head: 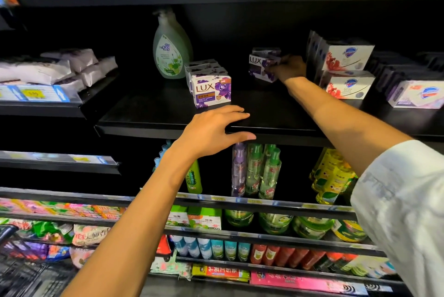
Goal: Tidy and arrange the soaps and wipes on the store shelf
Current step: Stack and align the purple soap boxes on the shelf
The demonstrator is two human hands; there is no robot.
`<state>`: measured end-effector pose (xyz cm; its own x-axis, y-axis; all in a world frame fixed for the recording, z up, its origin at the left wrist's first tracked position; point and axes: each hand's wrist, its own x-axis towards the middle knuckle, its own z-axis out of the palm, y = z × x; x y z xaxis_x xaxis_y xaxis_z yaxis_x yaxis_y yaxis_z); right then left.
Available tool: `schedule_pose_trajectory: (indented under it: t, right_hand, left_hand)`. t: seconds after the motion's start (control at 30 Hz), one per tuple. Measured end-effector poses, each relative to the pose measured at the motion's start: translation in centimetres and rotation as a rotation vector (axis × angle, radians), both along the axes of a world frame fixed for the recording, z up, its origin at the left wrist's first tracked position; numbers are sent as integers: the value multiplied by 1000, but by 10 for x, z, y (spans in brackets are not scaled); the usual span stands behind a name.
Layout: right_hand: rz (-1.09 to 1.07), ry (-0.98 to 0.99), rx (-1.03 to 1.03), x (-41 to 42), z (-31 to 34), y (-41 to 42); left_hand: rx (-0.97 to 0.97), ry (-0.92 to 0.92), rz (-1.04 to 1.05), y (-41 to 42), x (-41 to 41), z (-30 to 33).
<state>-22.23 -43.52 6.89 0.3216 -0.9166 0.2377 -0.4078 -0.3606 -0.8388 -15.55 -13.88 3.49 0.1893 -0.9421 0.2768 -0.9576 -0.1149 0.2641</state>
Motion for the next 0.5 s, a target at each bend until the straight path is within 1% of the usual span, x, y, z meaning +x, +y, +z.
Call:
schedule_pose_trajectory:
  t: [0.13,0.17,0.27,0.33,0.4,0.5]
  right_hand:
    - [45,-106,85,-14,-2,2]
    - [72,-159,107,-20,-3,4]
    - [159,-357,176,-51,7,50]
    - [228,-453,233,-69,7,68]
    - [258,-525,274,-84,8,80]
    - [291,-608,363,-104,11,95]
  left_hand:
    - [18,11,10,-1,-3,2]
    - [17,20,11,-2,-4,3]
    - [36,60,5,-2,-4,5]
    - [57,85,-6,-1,-4,7]
    - [34,161,-25,-1,-3,8]
    - [-72,377,-26,-2,-4,13]
